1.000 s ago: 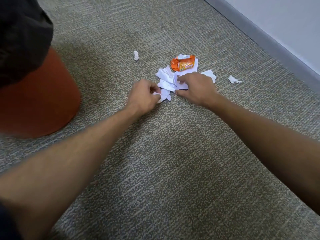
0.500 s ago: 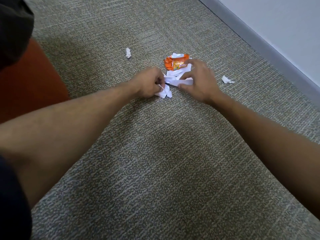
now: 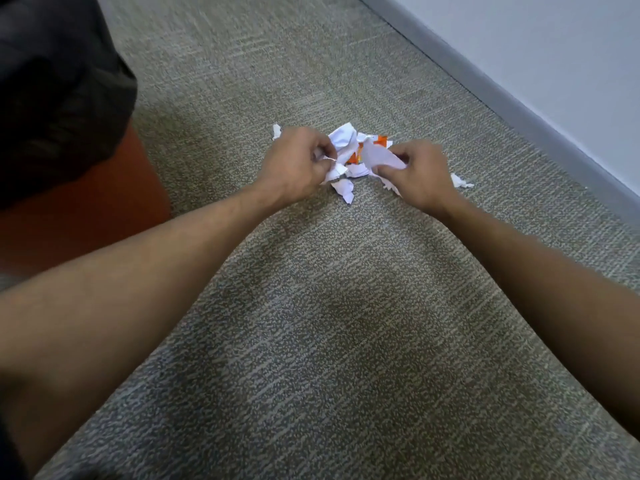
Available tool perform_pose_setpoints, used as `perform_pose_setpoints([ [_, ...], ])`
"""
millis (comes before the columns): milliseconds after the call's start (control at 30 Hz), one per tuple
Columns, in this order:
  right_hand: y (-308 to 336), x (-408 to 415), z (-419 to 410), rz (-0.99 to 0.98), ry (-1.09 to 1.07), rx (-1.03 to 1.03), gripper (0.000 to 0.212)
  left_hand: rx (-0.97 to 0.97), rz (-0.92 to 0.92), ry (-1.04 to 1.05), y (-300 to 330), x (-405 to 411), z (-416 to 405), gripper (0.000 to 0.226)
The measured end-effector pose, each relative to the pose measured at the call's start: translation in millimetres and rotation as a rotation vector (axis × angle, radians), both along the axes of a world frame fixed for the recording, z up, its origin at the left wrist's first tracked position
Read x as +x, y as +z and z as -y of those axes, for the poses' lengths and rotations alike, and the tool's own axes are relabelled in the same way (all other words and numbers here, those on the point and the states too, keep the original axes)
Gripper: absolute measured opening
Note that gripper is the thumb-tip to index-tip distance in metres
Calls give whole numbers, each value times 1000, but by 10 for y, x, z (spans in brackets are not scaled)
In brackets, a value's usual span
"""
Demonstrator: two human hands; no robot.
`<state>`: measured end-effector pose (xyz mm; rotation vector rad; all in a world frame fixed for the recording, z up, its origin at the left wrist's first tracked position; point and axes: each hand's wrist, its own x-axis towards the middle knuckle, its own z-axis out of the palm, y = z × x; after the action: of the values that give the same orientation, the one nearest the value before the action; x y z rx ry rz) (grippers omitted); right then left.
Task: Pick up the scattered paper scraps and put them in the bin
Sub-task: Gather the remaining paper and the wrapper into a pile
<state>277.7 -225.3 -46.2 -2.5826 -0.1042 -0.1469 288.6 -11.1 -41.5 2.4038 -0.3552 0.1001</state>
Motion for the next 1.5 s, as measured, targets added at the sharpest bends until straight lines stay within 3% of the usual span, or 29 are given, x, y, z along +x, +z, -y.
perform_pose_setpoints([
  [133,459,-105,-147,-18,32,307,29,-74,100,30,429,-151,-182,13],
  [233,824,-213,-348,-21,39,501,7,-126,138,66,774,-289,-365,12],
  [400,1411,-325,-798,-43,101,682,24,-148,218,141,1390,-561,-740,9],
  [633,2189,-511,-1696,44,326,841,18,-143,390,290,2189,-1081,-1383,10],
  [733,2388,-510,-2190,57,385,819,8,-90,376,397,2368,-1221,-1748,10],
  [833,2445,-431,-2667,40,390,718,22,-16,293,502,2447,-1256,-2070,14],
  [933,2464,-390,-3012,-99,431,633,41,97,169,561,2428,-1243,-2272,19],
  [1000,2460,-410,-3092,-181,465,606,40,132,118,574,2391,-1246,-2312,20],
  [1067,2407,-448,-3032,-176,474,595,35,157,157,615,2355,-1274,-2272,20],
  [1167,2290,-503,-2751,-101,460,613,26,191,379,648,2278,-1344,-2117,24],
  [1333,1994,-520,-2009,117,456,438,12,170,624,359,1981,-1406,-1722,32],
  [1500,1554,-559,-1075,110,272,236,19,51,594,26,1482,-1475,-1113,22],
])
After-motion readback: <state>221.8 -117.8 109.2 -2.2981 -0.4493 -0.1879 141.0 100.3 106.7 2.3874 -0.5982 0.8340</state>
